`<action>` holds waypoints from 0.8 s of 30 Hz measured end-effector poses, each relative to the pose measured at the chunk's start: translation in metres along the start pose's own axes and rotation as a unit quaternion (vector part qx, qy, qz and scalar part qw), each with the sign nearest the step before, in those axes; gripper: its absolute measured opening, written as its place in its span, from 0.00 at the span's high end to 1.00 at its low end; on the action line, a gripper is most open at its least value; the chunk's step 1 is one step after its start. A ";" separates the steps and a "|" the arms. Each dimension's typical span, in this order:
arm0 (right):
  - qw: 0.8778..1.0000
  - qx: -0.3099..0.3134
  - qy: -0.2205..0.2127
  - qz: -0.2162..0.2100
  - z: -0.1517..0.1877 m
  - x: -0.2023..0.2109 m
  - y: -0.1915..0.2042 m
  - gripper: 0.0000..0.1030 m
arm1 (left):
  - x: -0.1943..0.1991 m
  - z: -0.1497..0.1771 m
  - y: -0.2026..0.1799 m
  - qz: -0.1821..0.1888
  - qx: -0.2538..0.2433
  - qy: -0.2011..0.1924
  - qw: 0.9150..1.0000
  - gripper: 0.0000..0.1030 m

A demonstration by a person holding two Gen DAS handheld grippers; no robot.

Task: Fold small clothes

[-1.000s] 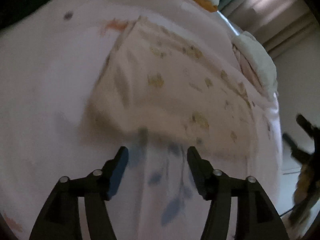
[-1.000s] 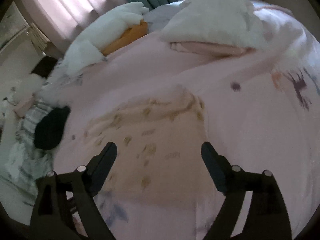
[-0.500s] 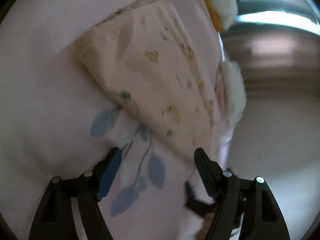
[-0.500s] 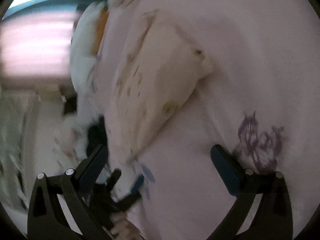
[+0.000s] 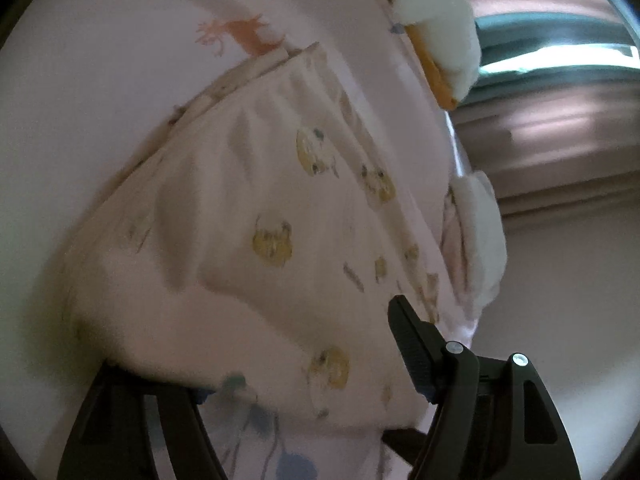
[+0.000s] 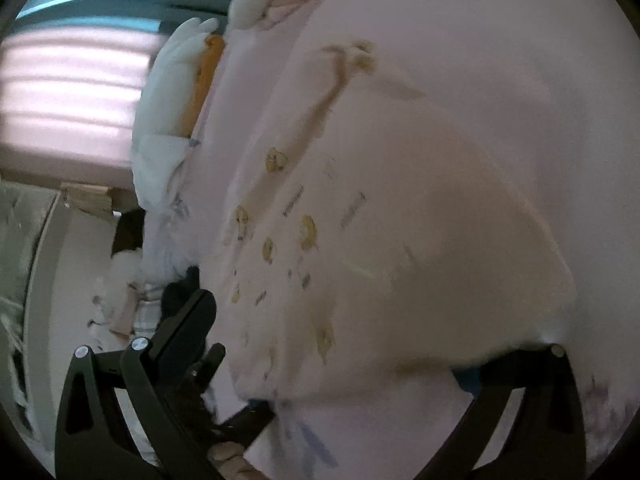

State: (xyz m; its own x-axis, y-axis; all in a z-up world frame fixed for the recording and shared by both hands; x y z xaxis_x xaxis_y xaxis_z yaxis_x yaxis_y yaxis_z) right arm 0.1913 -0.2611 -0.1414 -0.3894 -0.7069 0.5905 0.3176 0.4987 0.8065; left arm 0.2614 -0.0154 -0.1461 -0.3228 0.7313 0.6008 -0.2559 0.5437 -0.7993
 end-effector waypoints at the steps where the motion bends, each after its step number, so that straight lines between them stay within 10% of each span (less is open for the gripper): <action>1: 1.000 0.000 -0.006 0.000 -0.005 0.000 -0.004 0.06 | -0.002 -0.006 0.000 0.007 0.013 -0.003 1.000 0.29; 6: 0.999 -0.008 -0.046 0.016 -0.026 -0.012 -0.018 0.70 | -0.005 -0.023 0.010 0.018 0.050 -0.025 0.998 0.46; 9: 0.998 -0.009 -0.058 0.006 -0.032 -0.015 -0.031 0.86 | -0.012 -0.033 0.011 -0.005 0.055 -0.033 0.998 0.66; 11: 0.998 0.009 -0.064 0.007 -0.032 -0.014 -0.032 0.91 | -0.015 -0.036 0.018 -0.015 0.058 -0.043 0.997 0.81; 14: 0.996 0.042 -0.079 0.026 -0.030 -0.014 -0.029 0.91 | -0.011 -0.028 0.020 -0.011 0.048 -0.057 0.997 0.83; 19: 0.992 0.070 -0.070 0.078 -0.036 -0.017 -0.018 0.90 | -0.004 -0.019 0.001 -0.117 -0.010 -0.065 0.991 0.84; 24: 0.992 0.068 -0.057 0.092 -0.031 0.001 -0.007 0.89 | 0.009 -0.003 0.007 -0.119 0.003 -0.040 0.992 0.86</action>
State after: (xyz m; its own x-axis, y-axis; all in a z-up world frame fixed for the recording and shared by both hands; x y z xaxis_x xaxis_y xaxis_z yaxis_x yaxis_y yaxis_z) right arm 0.2154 -0.2808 -0.1478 -0.4331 -0.5403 0.7214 0.2753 0.6828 0.6767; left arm 0.2591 -0.0039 -0.1458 -0.3243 0.5472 0.7716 -0.3391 0.6942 -0.6349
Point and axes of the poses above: each gripper's, at about its wrist camera, not at the fingertips, and x roughly against the way its jaws point, y to its left, z to its underside, the point moved 5 cm from there along -x, roughly the way its jaws point, and after that the axes turned 15 degrees about y, right-handed, at the moved point
